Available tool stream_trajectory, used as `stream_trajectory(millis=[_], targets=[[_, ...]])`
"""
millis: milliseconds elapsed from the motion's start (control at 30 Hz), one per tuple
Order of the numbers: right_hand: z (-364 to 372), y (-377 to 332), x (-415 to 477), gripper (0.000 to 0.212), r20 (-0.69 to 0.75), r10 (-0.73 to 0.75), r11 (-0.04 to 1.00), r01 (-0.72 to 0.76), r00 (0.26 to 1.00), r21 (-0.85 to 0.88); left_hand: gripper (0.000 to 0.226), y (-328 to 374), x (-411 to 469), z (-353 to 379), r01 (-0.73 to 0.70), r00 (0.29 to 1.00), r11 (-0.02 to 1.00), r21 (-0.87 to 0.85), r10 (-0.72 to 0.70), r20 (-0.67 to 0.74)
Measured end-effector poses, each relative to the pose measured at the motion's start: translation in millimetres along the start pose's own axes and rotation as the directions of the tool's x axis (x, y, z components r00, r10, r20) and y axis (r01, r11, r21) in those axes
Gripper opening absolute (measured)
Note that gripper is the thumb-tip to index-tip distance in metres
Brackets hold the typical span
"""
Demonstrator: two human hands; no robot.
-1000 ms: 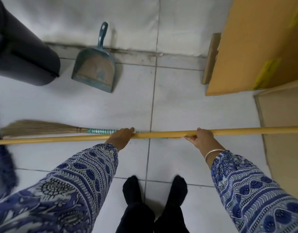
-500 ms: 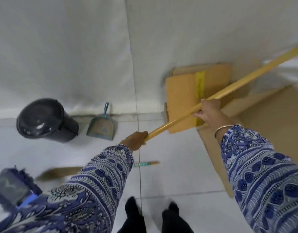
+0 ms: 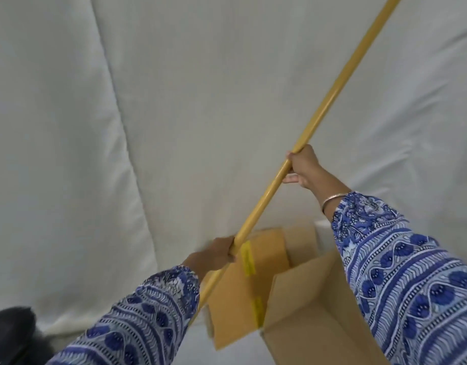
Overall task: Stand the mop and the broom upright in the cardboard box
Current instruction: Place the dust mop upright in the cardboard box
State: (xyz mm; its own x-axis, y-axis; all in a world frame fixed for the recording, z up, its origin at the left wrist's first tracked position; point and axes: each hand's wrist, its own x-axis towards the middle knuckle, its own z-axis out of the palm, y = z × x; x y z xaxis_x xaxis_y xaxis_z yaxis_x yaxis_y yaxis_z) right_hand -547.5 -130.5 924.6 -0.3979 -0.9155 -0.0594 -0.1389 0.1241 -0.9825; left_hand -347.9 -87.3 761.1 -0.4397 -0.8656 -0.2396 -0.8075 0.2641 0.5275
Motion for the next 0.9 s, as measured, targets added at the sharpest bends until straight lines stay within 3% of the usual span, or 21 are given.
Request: stream_trajectory(millis=[267, 500, 767, 900], targets=[[-86.1, -54.9, 52.0, 0.029, 0.066, -0.203, 0.973, 0.208, 0.977, -0.098, 0.020, 121.4, 91.4, 27.9, -0.037, 0.979, 0.985, -0.167, 0.002, -0.201], [-110.2, -49.6, 115.7, 0.010, 0.086, -0.342, 0.894, 0.352, 0.936, -0.277, 0.018, 177.8, 185.3, 58.0, -0.072, 0.967, 0.937, -0.343, -0.019, -0.255], [-145.3, -23.3, 198.7, 0.013, 0.155, -0.359, 0.836, 0.391, 0.920, -0.384, 0.025, 223.5, 280.2, 97.2, -0.085, 0.961, 0.879, -0.469, -0.051, -0.270], [-161.4, -2.6, 248.6, 0.012, 0.232, -0.352, 0.840, 0.416, 0.907, -0.350, 0.024, 237.0, 327.2, 116.3, -0.031, 0.949, 0.877, -0.479, -0.125, -0.290]])
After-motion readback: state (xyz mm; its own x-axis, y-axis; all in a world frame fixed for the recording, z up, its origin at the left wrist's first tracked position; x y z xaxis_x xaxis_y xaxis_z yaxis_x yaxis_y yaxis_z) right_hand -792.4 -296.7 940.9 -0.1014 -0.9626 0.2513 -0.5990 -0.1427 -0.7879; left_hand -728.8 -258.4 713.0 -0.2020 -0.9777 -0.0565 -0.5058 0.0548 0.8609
